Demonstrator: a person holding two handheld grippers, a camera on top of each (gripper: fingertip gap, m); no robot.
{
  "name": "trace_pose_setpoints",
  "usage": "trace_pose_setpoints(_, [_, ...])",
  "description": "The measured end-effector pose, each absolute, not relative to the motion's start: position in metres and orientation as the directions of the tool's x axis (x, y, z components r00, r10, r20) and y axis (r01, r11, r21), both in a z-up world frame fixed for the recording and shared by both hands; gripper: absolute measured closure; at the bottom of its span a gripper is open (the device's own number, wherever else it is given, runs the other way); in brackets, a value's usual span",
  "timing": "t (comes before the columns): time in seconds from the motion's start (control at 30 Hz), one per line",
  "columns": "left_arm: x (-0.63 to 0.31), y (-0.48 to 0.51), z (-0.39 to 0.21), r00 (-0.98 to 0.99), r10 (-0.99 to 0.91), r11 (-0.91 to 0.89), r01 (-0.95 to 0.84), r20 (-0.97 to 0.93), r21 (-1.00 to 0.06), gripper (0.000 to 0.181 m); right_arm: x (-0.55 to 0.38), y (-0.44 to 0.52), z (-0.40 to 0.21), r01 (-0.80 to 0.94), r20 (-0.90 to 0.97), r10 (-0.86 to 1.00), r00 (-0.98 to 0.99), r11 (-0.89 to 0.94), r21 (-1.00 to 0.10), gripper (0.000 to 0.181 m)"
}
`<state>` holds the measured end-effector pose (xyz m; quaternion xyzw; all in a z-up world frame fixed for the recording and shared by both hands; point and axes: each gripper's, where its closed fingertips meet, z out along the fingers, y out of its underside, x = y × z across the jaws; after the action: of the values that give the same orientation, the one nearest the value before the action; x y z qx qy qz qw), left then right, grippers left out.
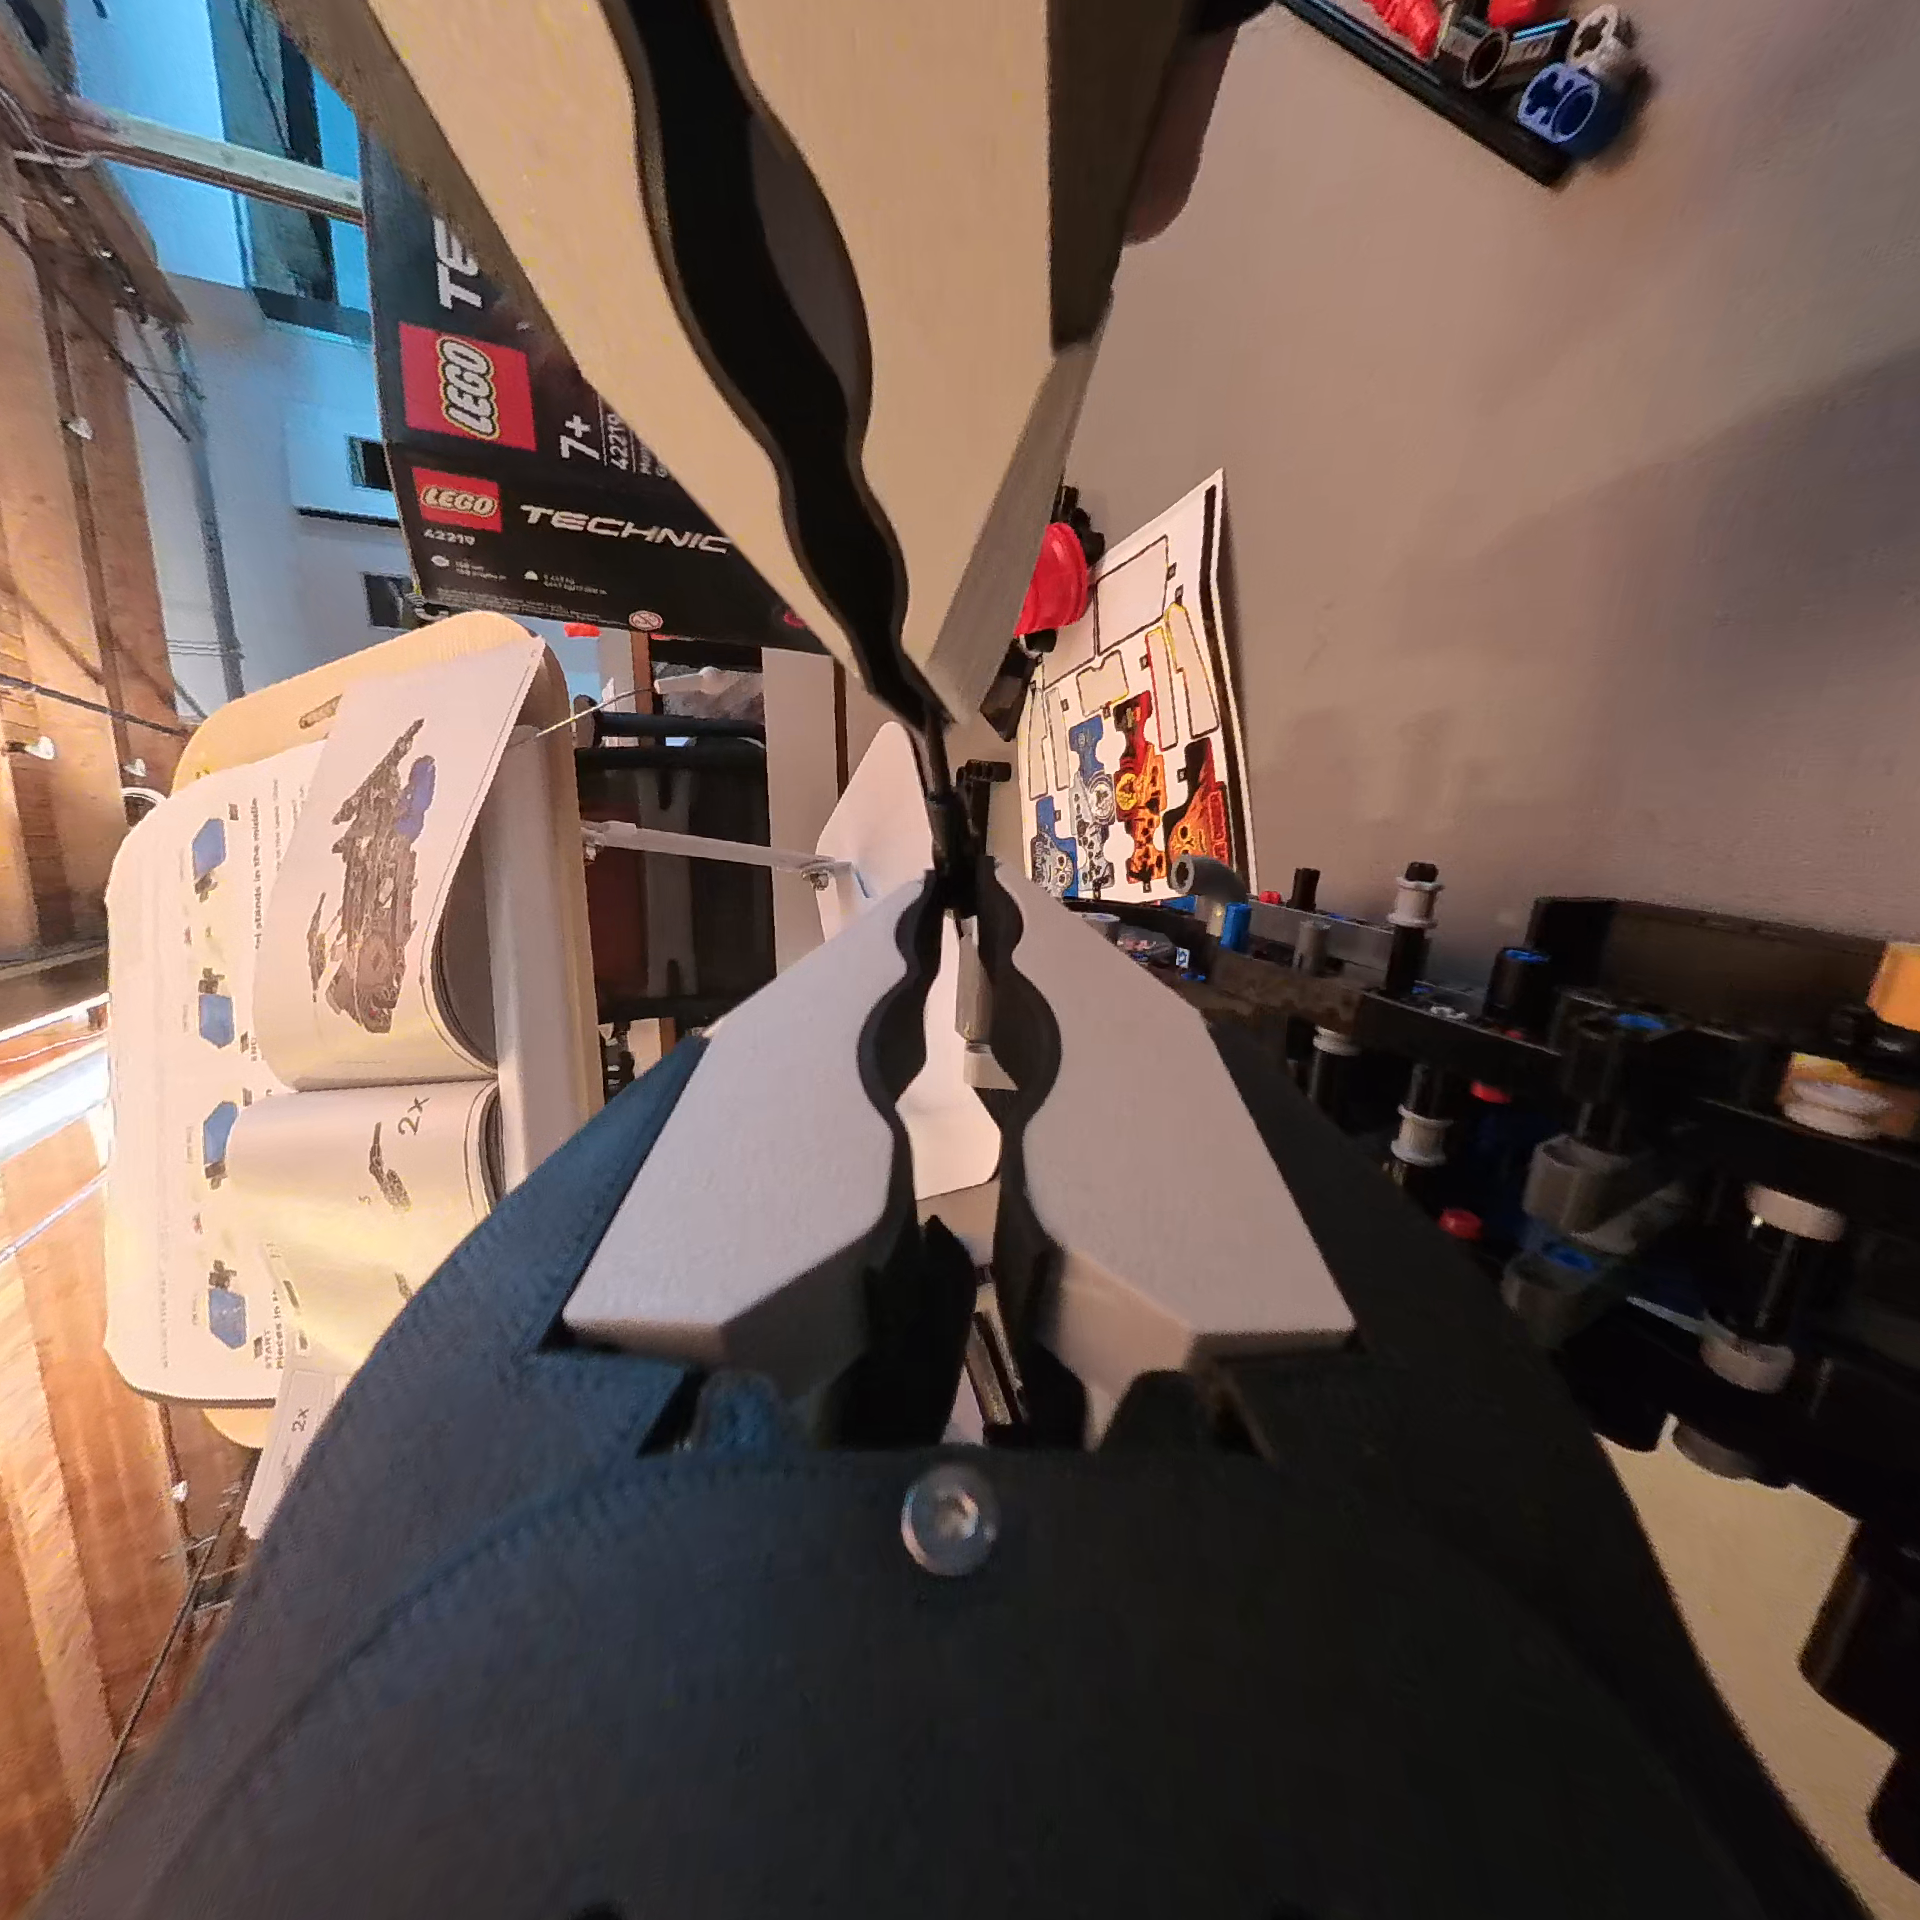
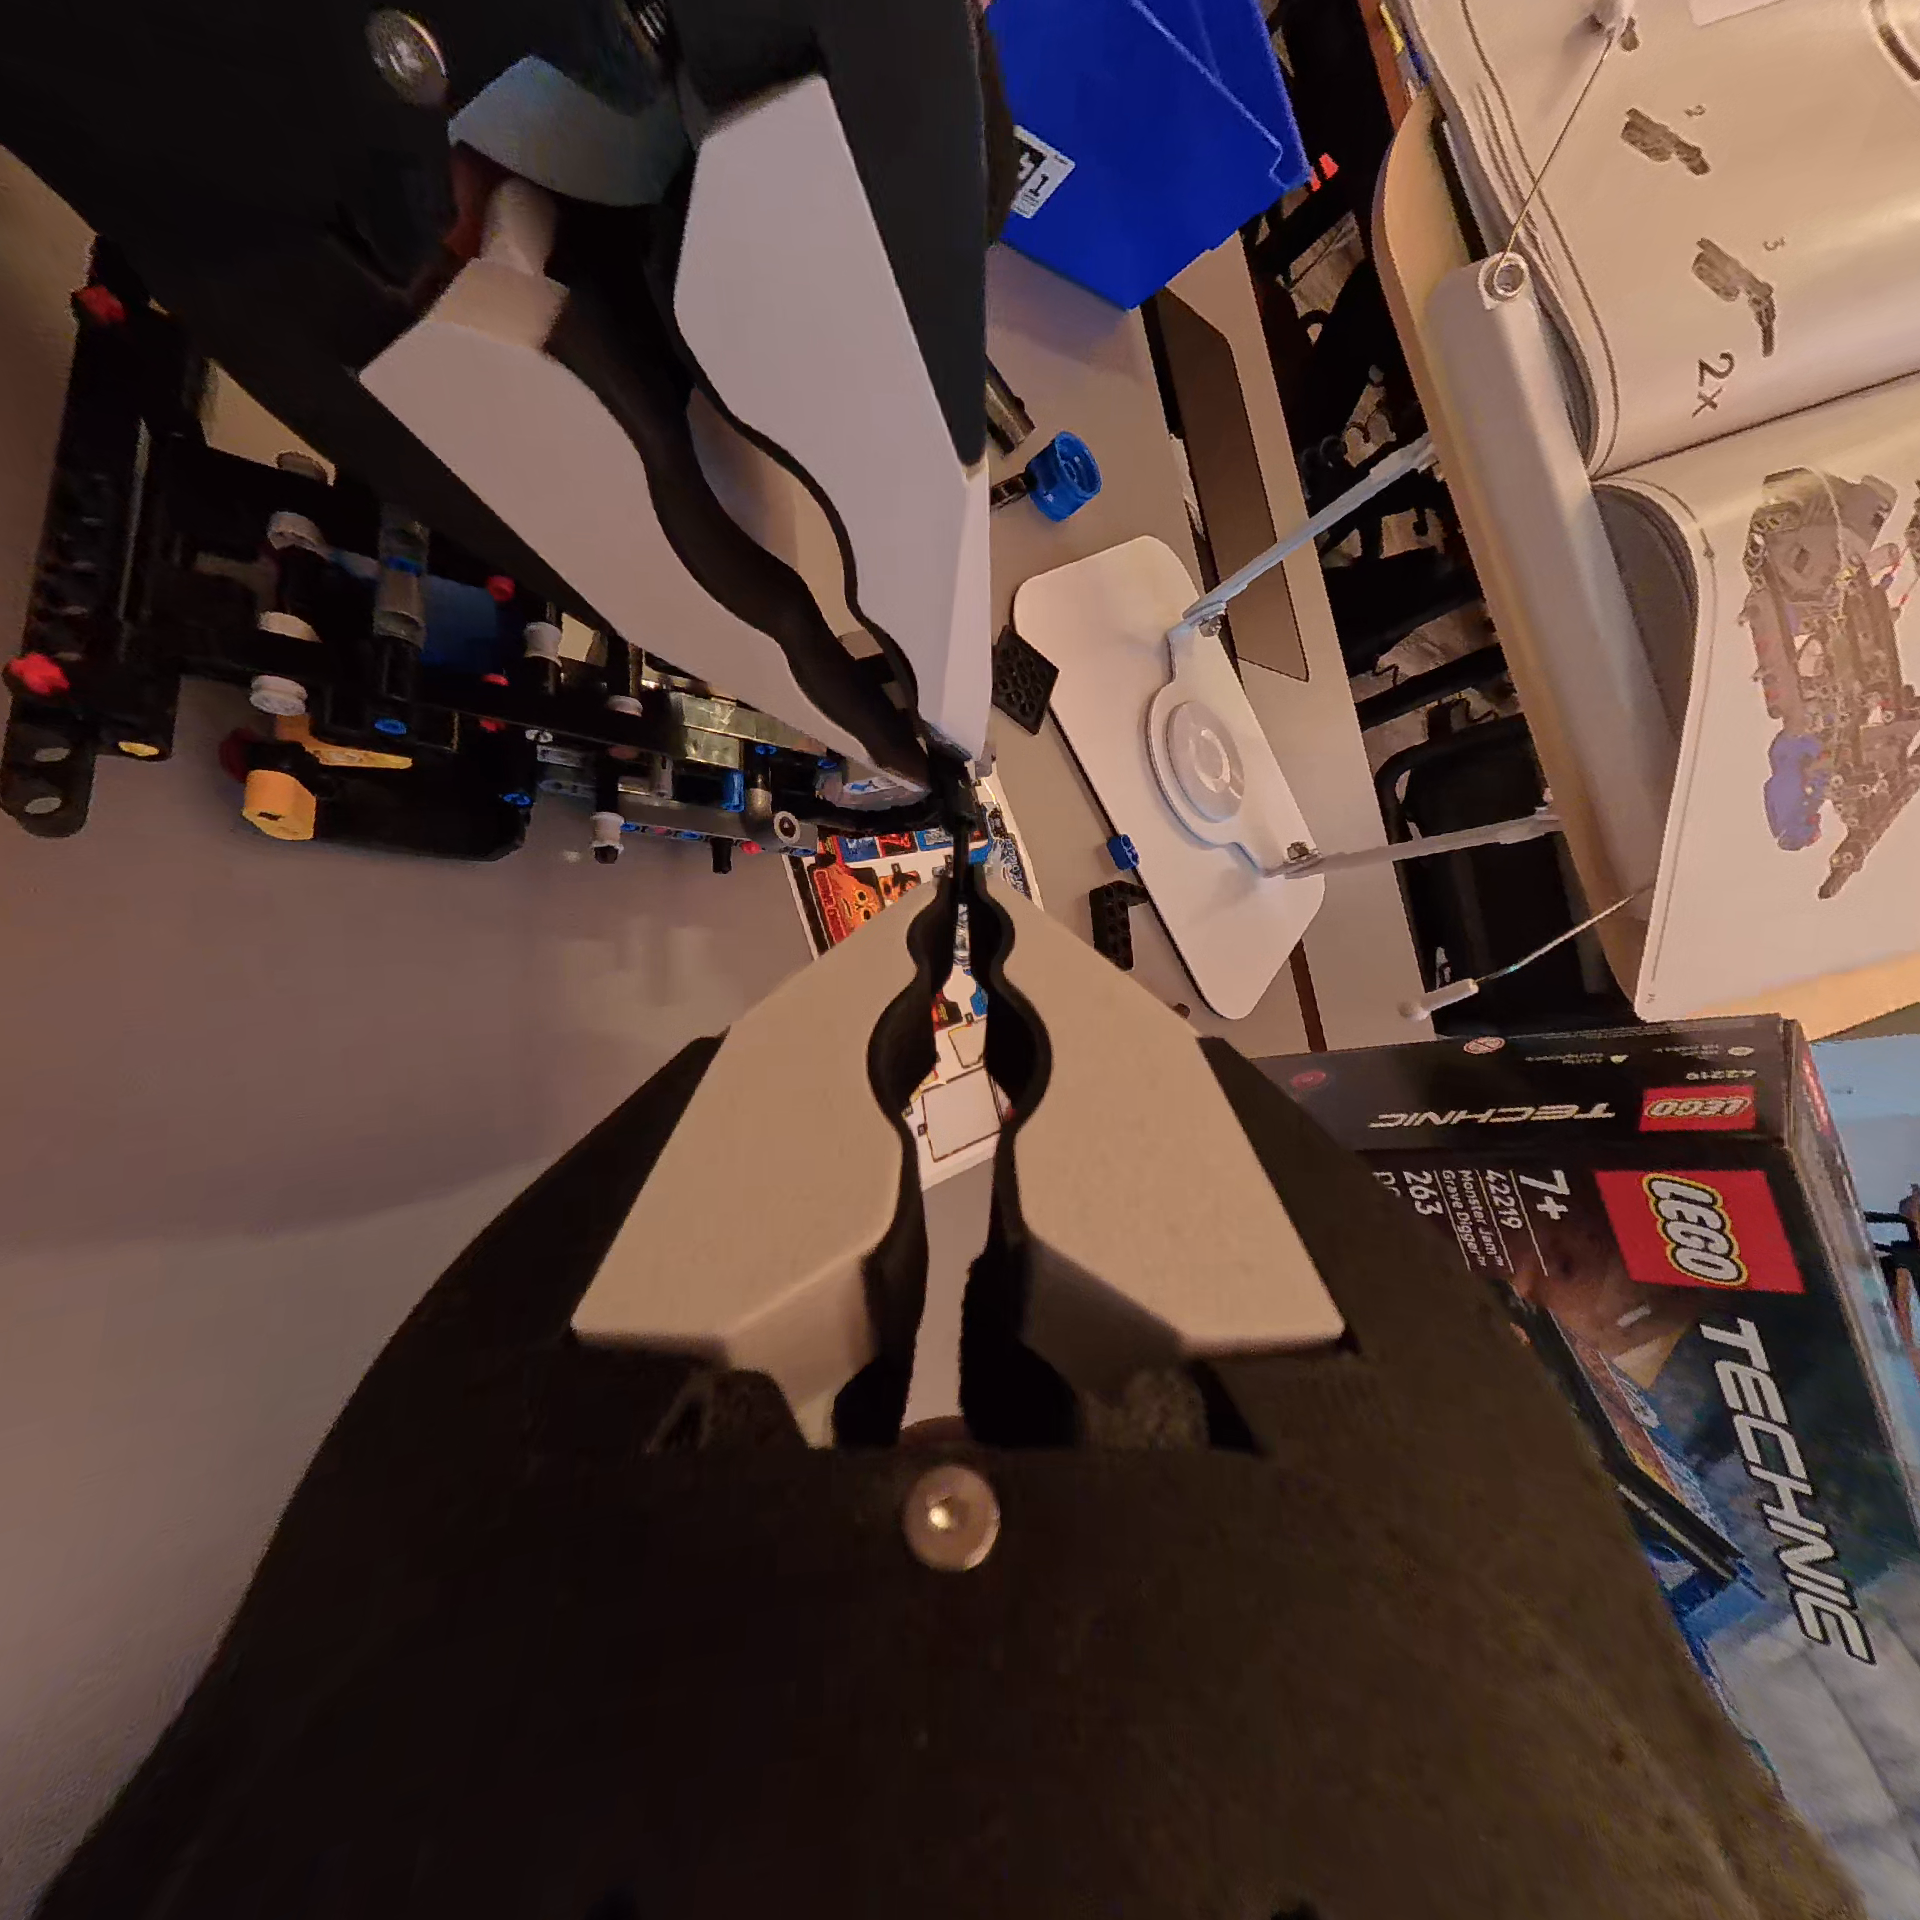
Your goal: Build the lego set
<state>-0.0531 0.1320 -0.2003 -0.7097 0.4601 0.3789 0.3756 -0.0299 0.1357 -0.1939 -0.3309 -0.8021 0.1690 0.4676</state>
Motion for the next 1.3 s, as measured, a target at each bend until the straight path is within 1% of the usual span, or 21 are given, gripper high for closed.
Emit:
trace_pose_setpoints(0.17, [-0.049,0.132,-0.201,0.286,-0.377,-0.286,-0.941,-0.881,-0.184,0.178,-0.031,0.140,-0.197,0.387,0.633,0.696,-0.339,0.716,-0.581,0.181])
trace_pose_setpoints(0.23, [-0.045,0.132,-0.201,0.281,-0.377,-0.277,-0.944,-0.883,-0.182,0.178,-0.030,0.141,-0.198,0.376,0.603,0.718,-0.348,0.696,-0.612,0.181])
trace_pose_setpoints(0.47, [-0.042,0.129,-0.198,0.314,-0.383,-0.242,-0.942,-0.869,-0.234,0.178,-0.024,0.135,-0.193,0.306,0.495,0.769,-0.405,0.624,-0.719,0.181])
trace_pose_setpoints(0.9, [-0.038,0.125,-0.201,0.278,-0.383,-0.162,-0.959,-0.881,-0.232,0.178,-0.019,0.130,-0.196,0.256,0.412,0.776,-0.478,0.572,-0.780,0.181])
trace_pose_setpoints(1.07, [-0.037,0.126,-0.201,0.268,-0.376,-0.146,-0.962,-0.887,-0.229,0.178,-0.018,0.129,-0.196,0.252,0.406,0.774,-0.486,0.569,-0.783,0.181])
trace_pose_setpoints(1.3, [-0.039,0.126,-0.205,0.259,-0.383,-0.158,-0.964,-0.887,-0.214,0.178,-0.019,0.129,-0.201,0.278,0.441,0.759,-0.479,0.608,-0.744,0.181])
